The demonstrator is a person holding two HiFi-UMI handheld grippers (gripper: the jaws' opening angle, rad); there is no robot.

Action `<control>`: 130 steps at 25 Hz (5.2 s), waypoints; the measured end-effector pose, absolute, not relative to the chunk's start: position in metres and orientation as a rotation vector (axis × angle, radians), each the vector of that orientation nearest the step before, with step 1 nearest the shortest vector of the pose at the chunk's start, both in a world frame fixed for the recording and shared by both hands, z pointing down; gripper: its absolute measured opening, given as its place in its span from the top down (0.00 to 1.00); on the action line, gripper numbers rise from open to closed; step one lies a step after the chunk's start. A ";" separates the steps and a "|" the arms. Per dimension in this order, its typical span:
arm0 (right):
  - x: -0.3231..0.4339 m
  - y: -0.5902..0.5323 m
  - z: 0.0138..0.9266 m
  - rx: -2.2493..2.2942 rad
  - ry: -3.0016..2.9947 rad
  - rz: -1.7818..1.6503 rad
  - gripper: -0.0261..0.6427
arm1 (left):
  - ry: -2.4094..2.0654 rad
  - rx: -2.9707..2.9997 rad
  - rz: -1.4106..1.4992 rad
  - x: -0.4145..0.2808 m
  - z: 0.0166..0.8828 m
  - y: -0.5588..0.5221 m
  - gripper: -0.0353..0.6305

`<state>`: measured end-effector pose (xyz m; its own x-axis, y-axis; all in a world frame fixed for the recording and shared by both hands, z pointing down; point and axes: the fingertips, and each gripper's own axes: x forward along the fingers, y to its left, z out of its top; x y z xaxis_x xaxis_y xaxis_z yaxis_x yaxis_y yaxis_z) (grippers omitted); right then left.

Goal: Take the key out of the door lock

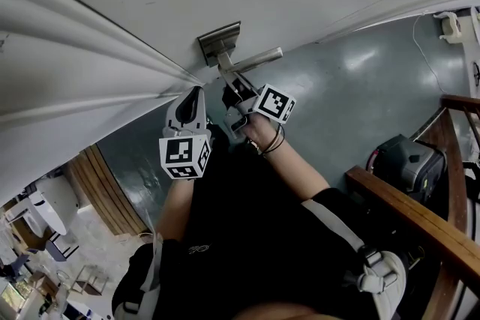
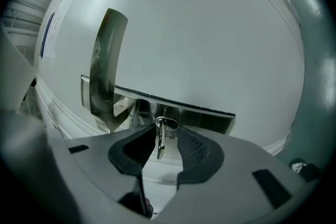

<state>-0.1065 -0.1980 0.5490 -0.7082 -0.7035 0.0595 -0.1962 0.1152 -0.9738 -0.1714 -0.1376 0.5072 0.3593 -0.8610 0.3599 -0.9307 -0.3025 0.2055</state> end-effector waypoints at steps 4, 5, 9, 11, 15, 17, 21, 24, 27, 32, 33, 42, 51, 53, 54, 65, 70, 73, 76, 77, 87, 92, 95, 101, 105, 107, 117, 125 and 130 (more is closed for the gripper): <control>-0.105 -0.198 0.548 -0.868 1.982 -1.613 0.82 | -1.570 2.245 0.252 -0.171 0.509 -0.136 0.91; -0.104 -0.198 0.548 -0.869 1.981 -1.611 0.84 | -1.570 2.245 0.252 -0.171 0.509 -0.136 0.91; -0.105 -0.200 0.548 -0.871 1.970 -1.612 0.90 | -1.574 2.244 0.247 -0.170 0.509 -0.136 0.91; -0.105 -0.200 0.548 -0.868 1.947 -1.625 0.91 | -1.579 2.241 0.246 -0.171 0.509 -0.135 0.91; -0.104 -0.200 0.545 -0.850 1.942 -1.620 0.91 | -1.590 2.237 0.242 -0.172 0.507 -0.134 0.91; -0.104 -0.200 0.545 -0.871 1.956 -1.596 0.91 | -1.598 2.232 0.239 -0.175 0.507 -0.133 0.91; -0.103 -0.200 0.547 -0.882 1.932 -1.603 0.92 | -1.611 2.220 0.234 -0.179 0.507 -0.132 0.91; -0.103 -0.199 0.548 -0.909 1.919 -1.607 0.91 | -1.607 2.224 0.235 -0.178 0.508 -0.132 0.91; -0.103 -0.198 0.548 -0.896 1.928 -1.606 0.91 | -1.603 2.224 0.233 -0.176 0.508 -0.132 0.91; -0.103 -0.197 0.549 -0.893 1.908 -1.612 0.91 | -1.603 2.230 0.231 -0.176 0.506 -0.132 0.91; -0.103 -0.197 0.548 -0.892 1.905 -1.613 0.91 | -1.605 2.228 0.230 -0.177 0.506 -0.132 0.91; -0.101 -0.194 0.548 -0.892 1.902 -1.601 0.92 | -1.602 2.226 0.233 -0.176 0.508 -0.128 0.91; -0.099 -0.190 0.547 -0.891 1.934 -1.586 0.91 | -1.599 2.229 0.234 -0.174 0.508 -0.127 0.91; -0.098 -0.189 0.547 -0.897 1.932 -1.593 0.91 | -1.598 2.232 0.233 -0.172 0.507 -0.126 0.91; -0.098 -0.188 0.547 -0.898 1.929 -1.598 0.91 | -1.598 2.232 0.232 -0.172 0.506 -0.125 0.91; -0.095 -0.180 0.542 -0.893 1.926 -1.598 0.91 | -1.600 2.232 0.236 -0.170 0.503 -0.119 0.91; -0.093 -0.172 0.539 -0.891 1.959 -1.577 0.92 | -1.595 2.235 0.241 -0.168 0.502 -0.114 0.91; -0.088 -0.166 0.542 -0.903 1.966 -1.577 0.92 | -1.590 2.234 0.246 -0.166 0.504 -0.112 0.91; -0.083 -0.158 0.543 -0.895 1.947 -1.584 0.92 | -1.582 2.237 0.250 -0.162 0.504 -0.109 0.91; -0.080 -0.156 0.543 -0.901 1.964 -1.578 0.92 | -1.579 2.241 0.252 -0.160 0.504 -0.108 0.91; -0.034 -0.129 0.562 -1.187 2.276 -1.440 0.92 | -1.493 2.289 0.290 -0.124 0.508 -0.101 0.91; 0.005 -0.117 0.568 -1.569 2.654 -1.096 0.92 | -1.417 2.356 0.317 -0.095 0.506 -0.103 0.91; 0.029 -0.110 0.561 -1.701 2.728 -0.932 0.92 | -1.354 2.395 0.333 -0.072 0.507 -0.104 0.91; 0.059 -0.098 0.545 -1.859 2.718 -0.784 0.92 | -1.211 2.478 0.356 -0.032 0.505 -0.106 0.91; 0.090 -0.085 0.547 -1.969 2.655 -0.752 0.92 | -1.095 2.539 0.368 0.007 0.510 -0.105 0.91; 0.106 -0.078 0.549 -2.023 2.617 -0.755 0.92 | -1.035 2.566 0.382 0.026 0.513 -0.103 0.91; 0.176 -0.037 0.557 -2.279 2.408 -0.782 0.92 | -0.786 2.667 0.485 0.097 0.522 -0.084 0.91; 0.227 -0.028 0.497 -2.485 2.252 -0.492 0.92 | -0.639 2.756 0.435 0.144 0.490 -0.084 0.91; 0.256 -0.022 0.439 -2.545 2.113 -0.301 0.92 | -0.548 2.827 0.308 0.172 0.448 -0.081 0.91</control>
<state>0.2557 -0.0220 0.4393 0.1810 -0.9507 0.2519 -0.9832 -0.1812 0.0227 0.1725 -0.0811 0.4475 0.9072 -0.3381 0.2504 -0.3897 -0.8995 0.1975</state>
